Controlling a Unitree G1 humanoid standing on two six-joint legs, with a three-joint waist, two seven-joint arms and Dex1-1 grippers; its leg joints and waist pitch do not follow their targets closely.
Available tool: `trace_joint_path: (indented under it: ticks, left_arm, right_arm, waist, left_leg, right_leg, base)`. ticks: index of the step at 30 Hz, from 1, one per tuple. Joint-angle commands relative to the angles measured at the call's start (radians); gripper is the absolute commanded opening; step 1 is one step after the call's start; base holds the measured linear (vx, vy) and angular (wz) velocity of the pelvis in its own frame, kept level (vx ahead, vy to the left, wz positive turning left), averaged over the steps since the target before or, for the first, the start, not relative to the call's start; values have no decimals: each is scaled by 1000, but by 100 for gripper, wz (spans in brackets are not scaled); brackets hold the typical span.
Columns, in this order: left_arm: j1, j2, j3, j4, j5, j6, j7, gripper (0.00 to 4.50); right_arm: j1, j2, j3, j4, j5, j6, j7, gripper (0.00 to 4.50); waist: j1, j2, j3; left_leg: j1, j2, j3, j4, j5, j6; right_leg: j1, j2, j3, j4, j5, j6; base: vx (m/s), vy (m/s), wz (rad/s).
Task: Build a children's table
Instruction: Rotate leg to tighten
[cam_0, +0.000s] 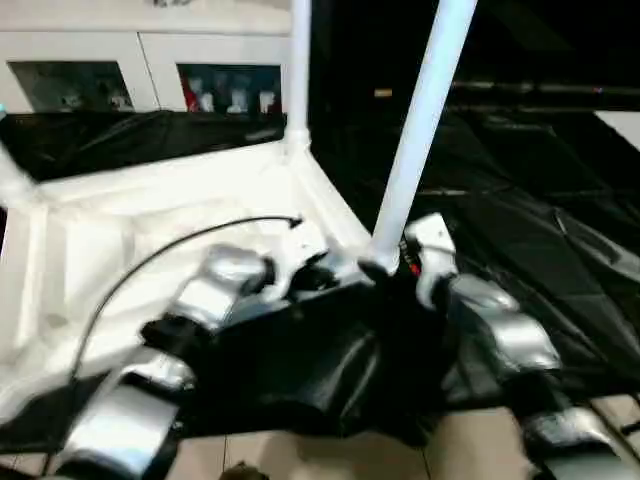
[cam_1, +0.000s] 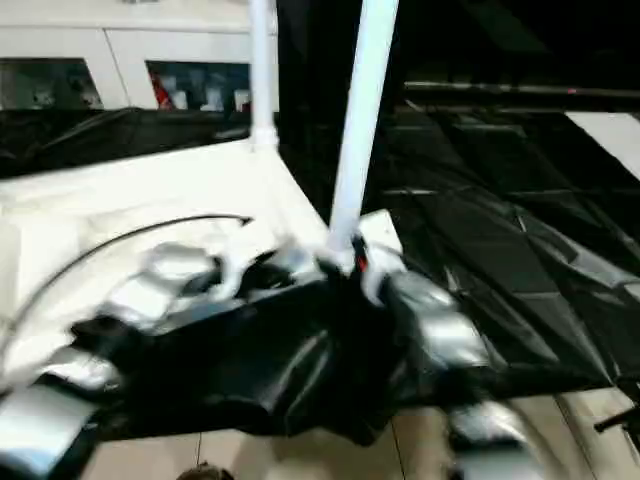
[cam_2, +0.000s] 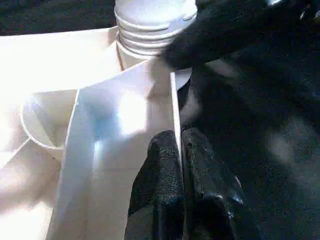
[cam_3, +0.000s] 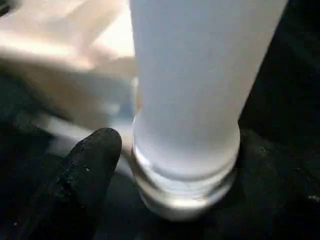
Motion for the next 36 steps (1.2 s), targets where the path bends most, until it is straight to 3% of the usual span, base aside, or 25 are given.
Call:
trace_joint_path:
  ticks: [1,5,8,13,14,19,20,25,33,36]
  left_arm:
    - [5,6,-16,-46,-32,-33,-79,0]
    - [41,68,-29,-107,-65,-39,-225,0]
    - [57,90,-32,-132,-81,-29,-273,0]
    - [67,102,-28,-140,-86,-33,-285,0]
    - [67,103,-27,-139,-85,-34,-284,0]
    - [65,104,-20,-144,-81,-28,-269,0]
    - [65,104,-20,-143,-81,-28,-267,0]
    - [61,106,-17,-141,-83,-27,-263,0]
    - [61,100,-19,-132,-77,-32,-251,0]
    - [27,61,-14,-58,-23,-35,-104,0]
  right_arm:
    - [14,-20,43,-66,18,0,104,382]
    - [36,-86,59,-146,49,23,222,382]
    - [35,-104,67,-162,45,24,241,382]
    - [40,-120,83,-174,35,24,267,382]
    - [41,-121,85,-176,34,24,272,356]
    - [45,-132,118,-166,3,6,301,329]
    - [41,-127,116,-162,6,8,297,305]
    - [33,-115,108,-164,25,15,304,279]
    - [69,-101,88,-174,46,41,286,274]
    - [48,-10,27,-65,13,33,76,273]
  waist:
    - [5,2,-67]
    - [9,5,-61]
    - [14,8,-60]
    - [21,4,-59]
    - [21,2,-60]
    - [22,-2,-62]
    - [23,-1,-62]
    - [24,1,-62]
    - [25,7,-65]
    - [17,9,-62]
  left_leg:
    - [15,30,-6,-52,-171,42]
    - [20,36,-6,-57,-238,23]
    - [25,38,-6,-60,-264,8]
    - [23,36,-7,-62,-268,-4]
    - [21,36,-8,-61,-261,-3]
    - [18,34,-7,-57,-223,7]
    - [18,34,-8,-57,-221,7]
    - [18,34,-8,-57,-223,8]
    - [19,33,-8,-55,-230,4]
    - [22,31,-9,-58,-257,-16]
  right_leg:
    - [52,-62,51,-55,26,-209]
    - [45,-66,53,-65,-92,-210]
    - [39,-66,54,-67,-127,-207]
    - [41,-68,55,-67,-142,-204]
    - [42,-69,55,-66,-142,-199]
    - [43,-69,54,-63,-118,-194]
    - [43,-69,54,-62,-115,-195]
    - [43,-68,54,-62,-116,-196]
    - [44,-66,53,-59,-81,-207]
    - [40,-67,53,-64,-116,-207]
  base:
    - [0,0,0]
    - [0,0,0]
    - [0,0,0]
    - [0,0,0]
    - [0,0,0]
    - [0,0,0]
    - [0,0,0]
    - [0,0,0]
    - [0,0,0]
    - [0,0,0]
